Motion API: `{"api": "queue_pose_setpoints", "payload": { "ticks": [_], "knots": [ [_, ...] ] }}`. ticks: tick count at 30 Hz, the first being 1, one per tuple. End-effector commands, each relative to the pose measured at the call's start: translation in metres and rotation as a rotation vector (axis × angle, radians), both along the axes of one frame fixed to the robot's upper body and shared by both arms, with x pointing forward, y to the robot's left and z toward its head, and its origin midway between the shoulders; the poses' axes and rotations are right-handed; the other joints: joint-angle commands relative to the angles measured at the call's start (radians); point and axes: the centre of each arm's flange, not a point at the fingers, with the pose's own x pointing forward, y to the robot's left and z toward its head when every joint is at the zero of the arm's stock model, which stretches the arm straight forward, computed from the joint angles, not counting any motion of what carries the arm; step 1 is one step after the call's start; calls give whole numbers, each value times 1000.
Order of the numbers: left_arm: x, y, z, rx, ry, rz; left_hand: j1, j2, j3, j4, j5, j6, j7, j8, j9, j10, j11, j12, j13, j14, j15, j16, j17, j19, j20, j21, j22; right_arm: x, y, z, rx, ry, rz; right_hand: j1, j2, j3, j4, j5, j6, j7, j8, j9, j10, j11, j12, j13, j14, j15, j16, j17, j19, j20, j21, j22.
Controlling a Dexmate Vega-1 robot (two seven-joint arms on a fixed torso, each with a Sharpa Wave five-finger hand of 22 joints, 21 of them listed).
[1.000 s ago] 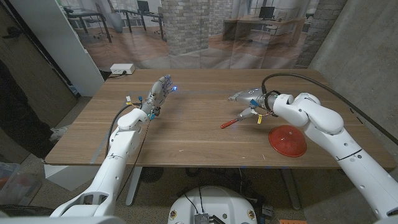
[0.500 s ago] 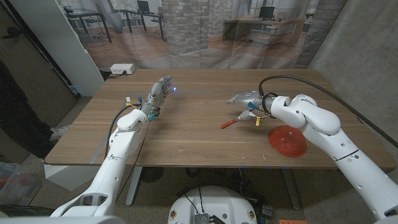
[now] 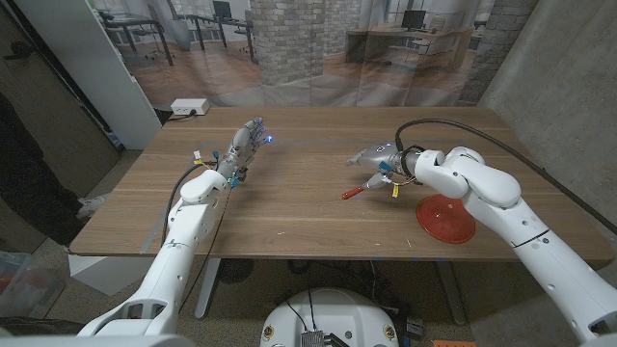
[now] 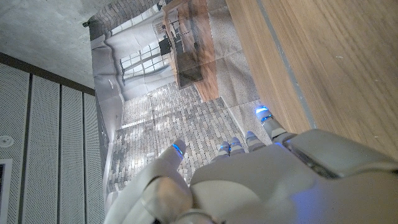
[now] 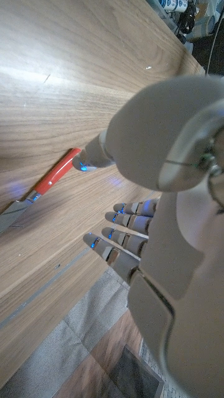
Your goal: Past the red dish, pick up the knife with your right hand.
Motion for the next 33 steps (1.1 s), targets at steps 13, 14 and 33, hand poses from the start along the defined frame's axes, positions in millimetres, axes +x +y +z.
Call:
{"api": "queue_pose_setpoints", "payload": {
  "ticks": [13, 14, 33],
  "knots": [
    [4, 2, 1, -3, 2, 0, -13, 62, -7, -1, -2, -104, 5, 2, 2, -72, 1, 1, 4, -149, 5, 0, 1, -212, 0, -9, 2, 13, 8, -10, -42, 18, -14, 13, -13, -30, 10, 18, 39, -23, 12, 5, 41, -35, 8, 3, 43, -62, 7, 3, 35, -57, 5, 2],
    [4, 2, 1, -3, 2, 0, -13, 62, -7, -1, -2, -104, 5, 2, 2, -72, 2, 1, 4, -149, 5, 0, 1, -211, 0, -9, 2, 14, 8, -10, -43, 21, -21, 14, -13, -31, 10, 19, 41, -24, 12, 5, 43, -38, 8, 3, 44, -63, 7, 3, 36, -58, 5, 2],
    [6, 3, 0, -10, 4, 0, -16, 55, -14, -1, -3, -102, -3, 2, 2, -73, -1, 1, 4, -151, -3, -1, 1, -211, -4, -15, 3, 18, 13, -17, -74, 38, -37, 13, -11, -70, 23, 38, 94, -62, 20, 4, 94, -67, 14, 5, 72, -69, 6, 5, 32, -65, -6, 2]
  ]
}}
